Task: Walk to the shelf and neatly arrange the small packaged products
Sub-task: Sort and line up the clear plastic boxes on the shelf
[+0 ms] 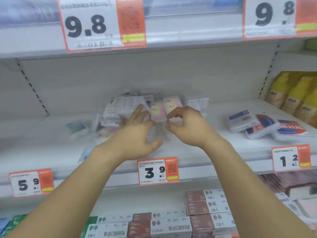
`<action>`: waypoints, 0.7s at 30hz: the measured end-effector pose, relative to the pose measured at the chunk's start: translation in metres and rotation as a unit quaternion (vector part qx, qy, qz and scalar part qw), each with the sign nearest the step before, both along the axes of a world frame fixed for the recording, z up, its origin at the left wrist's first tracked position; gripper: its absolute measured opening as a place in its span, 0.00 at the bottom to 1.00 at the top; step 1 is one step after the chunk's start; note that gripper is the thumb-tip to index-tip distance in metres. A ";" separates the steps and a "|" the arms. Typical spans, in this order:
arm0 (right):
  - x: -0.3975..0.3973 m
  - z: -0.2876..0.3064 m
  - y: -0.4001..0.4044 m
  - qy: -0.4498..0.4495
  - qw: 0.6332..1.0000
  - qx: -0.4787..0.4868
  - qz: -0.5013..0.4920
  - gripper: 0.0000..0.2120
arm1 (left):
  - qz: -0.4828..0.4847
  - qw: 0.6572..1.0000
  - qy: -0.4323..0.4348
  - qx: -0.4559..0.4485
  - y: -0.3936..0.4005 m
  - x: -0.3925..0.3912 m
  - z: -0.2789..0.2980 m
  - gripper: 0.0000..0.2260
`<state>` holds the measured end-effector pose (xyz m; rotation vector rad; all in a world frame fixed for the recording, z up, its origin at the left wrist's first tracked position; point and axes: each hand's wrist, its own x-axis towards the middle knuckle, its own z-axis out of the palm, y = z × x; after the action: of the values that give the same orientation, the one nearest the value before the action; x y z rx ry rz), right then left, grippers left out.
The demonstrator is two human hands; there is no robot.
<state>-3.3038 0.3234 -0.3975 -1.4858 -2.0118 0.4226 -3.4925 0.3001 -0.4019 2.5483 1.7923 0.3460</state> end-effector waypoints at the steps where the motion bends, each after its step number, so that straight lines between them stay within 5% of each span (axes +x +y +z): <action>1: -0.008 0.000 0.000 0.025 1.000 0.005 0.013 0.16 | -0.022 0.999 -0.027 -0.003 -0.002 -0.005 0.000 0.31; 5: -0.038 0.004 -0.003 0.114 0.990 -0.013 0.077 0.23 | -0.071 0.991 -0.110 0.015 -0.005 -0.028 0.009 0.15; 9: -0.070 0.003 0.006 0.169 0.983 0.007 0.072 0.36 | 0.046 0.956 -0.254 0.139 -0.007 -0.055 0.018 0.07; 13: -0.099 -0.004 0.024 0.085 0.994 -0.033 0.068 0.45 | 0.182 0.955 -0.196 0.130 0.015 -0.094 0.001 0.23; 17: -0.105 -0.008 0.041 0.084 0.996 0.027 0.018 0.34 | 0.185 0.939 -0.287 0.037 0.030 -0.104 -0.004 0.31; 21: -0.090 0.000 0.047 0.123 0.991 0.037 -0.035 0.32 | 0.189 0.942 -0.276 -0.013 0.042 -0.103 -0.005 0.36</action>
<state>-3.3937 0.3703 -0.3979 -1.3826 -1.7593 0.4712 -3.5951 0.3421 -0.4066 1.8025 1.9888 0.9233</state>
